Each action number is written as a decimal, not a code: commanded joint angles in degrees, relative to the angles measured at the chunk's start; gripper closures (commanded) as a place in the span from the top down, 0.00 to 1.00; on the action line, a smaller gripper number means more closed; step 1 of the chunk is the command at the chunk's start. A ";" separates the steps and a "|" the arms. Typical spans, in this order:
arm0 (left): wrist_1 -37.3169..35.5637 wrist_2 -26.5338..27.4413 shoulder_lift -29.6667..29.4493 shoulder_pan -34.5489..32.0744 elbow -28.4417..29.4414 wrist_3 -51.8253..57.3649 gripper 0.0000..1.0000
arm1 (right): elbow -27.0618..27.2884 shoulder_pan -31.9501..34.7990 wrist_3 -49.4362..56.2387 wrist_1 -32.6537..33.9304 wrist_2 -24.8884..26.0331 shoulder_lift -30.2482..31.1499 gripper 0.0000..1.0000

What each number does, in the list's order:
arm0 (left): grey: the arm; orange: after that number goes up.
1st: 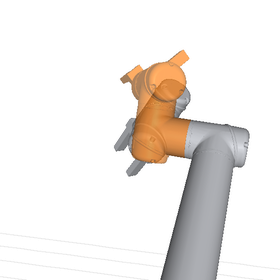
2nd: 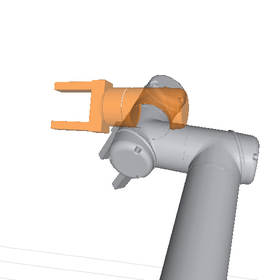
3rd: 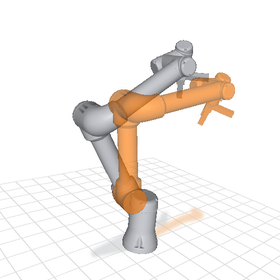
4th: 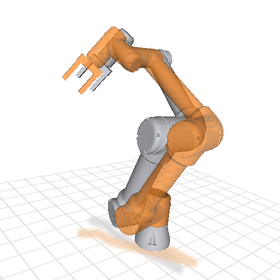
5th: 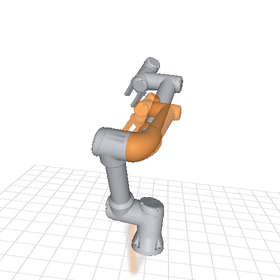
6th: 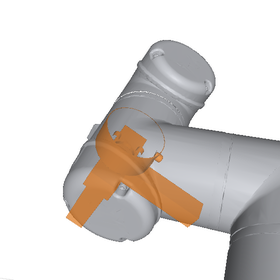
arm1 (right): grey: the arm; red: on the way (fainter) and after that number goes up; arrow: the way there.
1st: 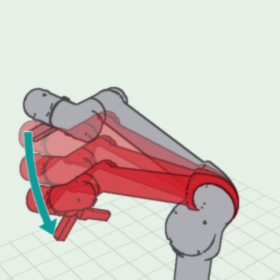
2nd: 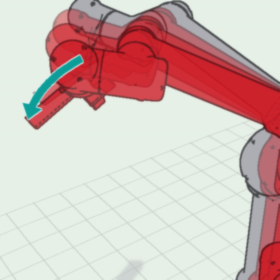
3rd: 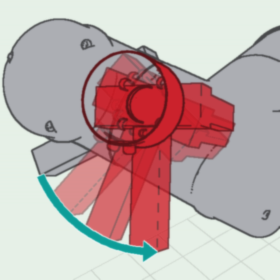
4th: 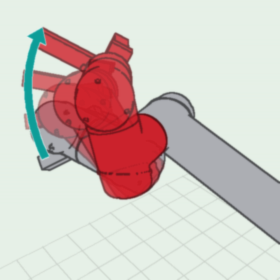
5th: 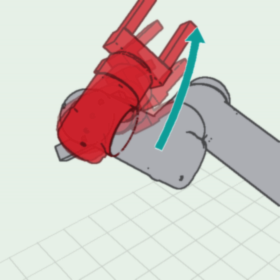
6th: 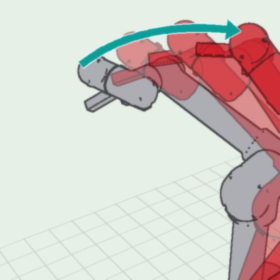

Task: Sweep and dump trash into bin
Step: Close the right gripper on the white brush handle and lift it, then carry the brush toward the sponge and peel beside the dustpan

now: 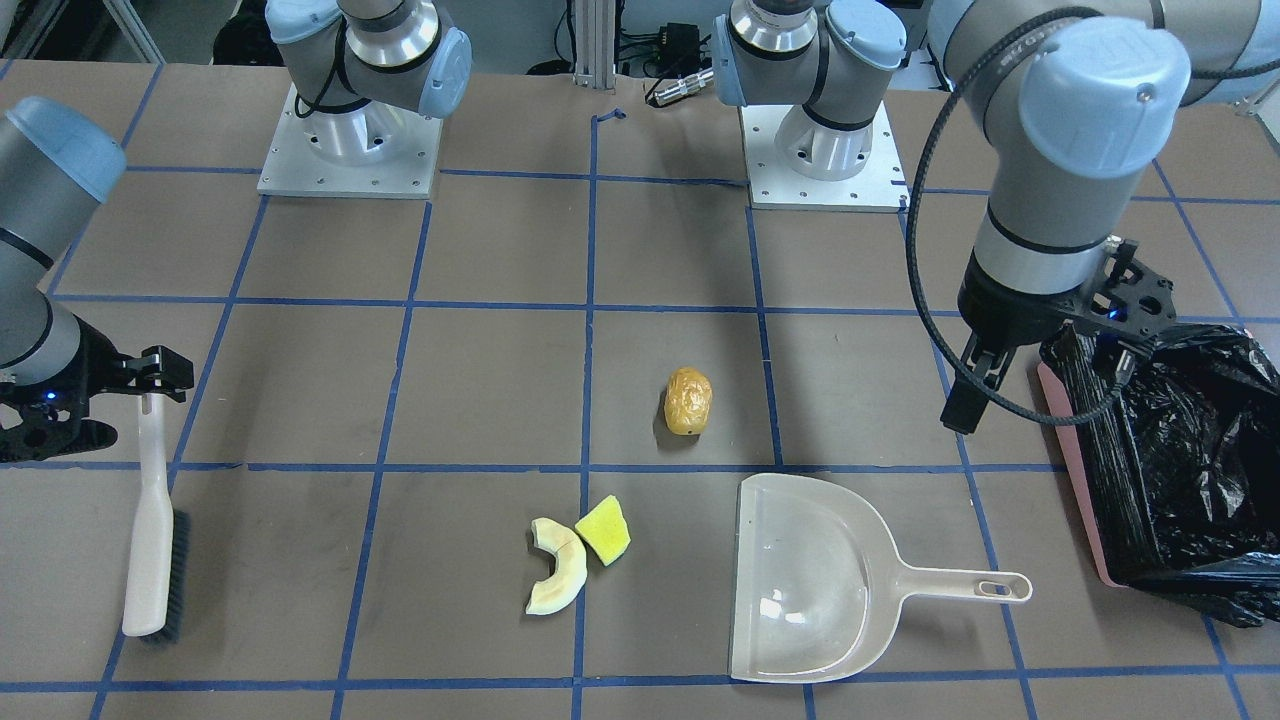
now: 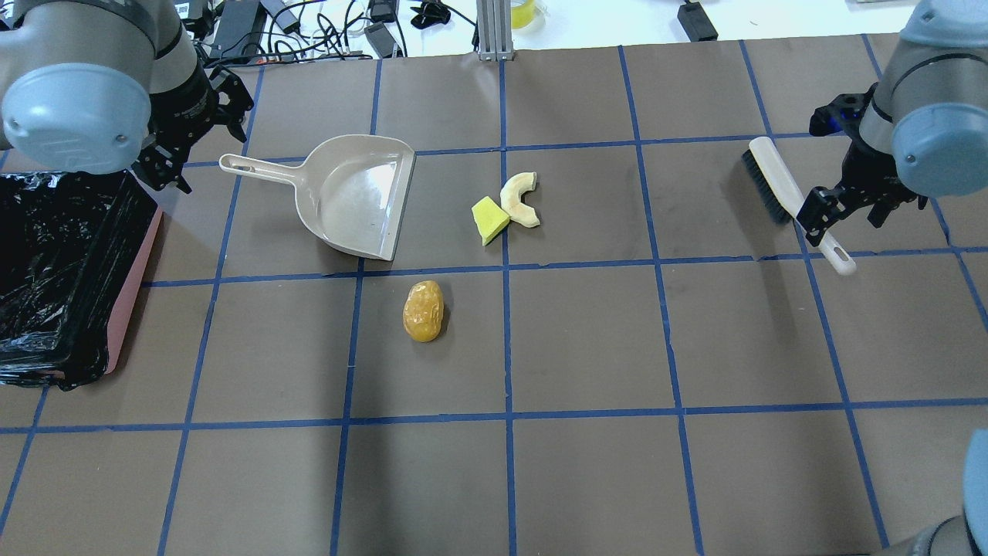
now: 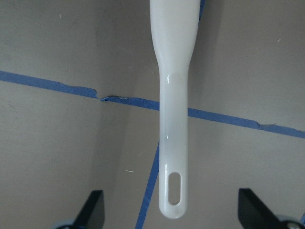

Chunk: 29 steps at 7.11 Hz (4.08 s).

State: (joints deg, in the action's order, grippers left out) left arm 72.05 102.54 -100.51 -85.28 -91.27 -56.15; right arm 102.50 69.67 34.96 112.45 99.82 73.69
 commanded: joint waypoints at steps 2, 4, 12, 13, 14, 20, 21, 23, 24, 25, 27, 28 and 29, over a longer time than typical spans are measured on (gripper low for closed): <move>-11.38 -0.49 -11.70 0.99 3.71 -16.15 1.00 | 2.35 -0.41 7.92 4.88 0.38 -1.97 1.00; -13.50 -0.93 -16.80 1.70 4.78 -19.34 1.00 | 1.83 -0.50 9.60 6.02 -0.05 -4.16 0.99; -16.68 -0.23 -23.24 2.84 6.37 -19.35 1.00 | 2.18 -0.50 6.00 6.64 -0.06 -4.08 0.18; -16.68 -0.23 -23.59 2.93 6.37 -19.26 1.00 | 2.18 -0.50 5.73 6.47 -0.06 -3.91 0.11; -16.68 -0.32 -23.85 3.45 6.54 -19.43 1.00 | 1.83 -0.50 5.30 6.55 -0.15 -3.73 0.10; -16.68 -1.11 -23.60 3.63 6.02 -22.84 0.00 | -4.59 19.85 -27.26 -2.31 5.81 -1.36 0.03; -16.60 -0.85 -23.33 3.63 6.01 -22.43 0.00 | -4.76 24.15 -37.41 -4.07 5.22 -1.27 0.03; -16.33 -0.59 -22.37 3.46 6.72 -22.60 0.00 | -6.25 33.66 -50.53 -7.23 6.35 -1.53 0.03; -15.98 0.03 -21.67 2.76 7.50 -22.69 0.00 | -6.43 35.17 -54.61 -7.68 4.88 -1.79 0.04; -15.98 3.51 -21.05 1.01 7.94 -19.99 0.00 | -6.44 36.14 -56.91 -7.43 1.56 -2.23 0.04; -16.34 6.54 -22.44 -1.98 8.12 -24.22 0.00 | -7.05 38.25 -60.36 -6.81 0.91 -4.16 0.04; -16.07 5.58 -22.62 -3.56 7.86 -25.84 0.00 | -7.31 38.52 -60.36 -6.81 0.47 -4.43 0.05; -15.11 5.66 -22.71 -5.49 7.69 -27.59 0.00 | -7.40 38.78 -62.45 -6.46 -4.14 -4.52 0.05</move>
State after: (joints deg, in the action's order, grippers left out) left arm 56.12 108.31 -123.02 -88.68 -83.39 -81.47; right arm 95.31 107.99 -25.74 105.70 99.26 69.41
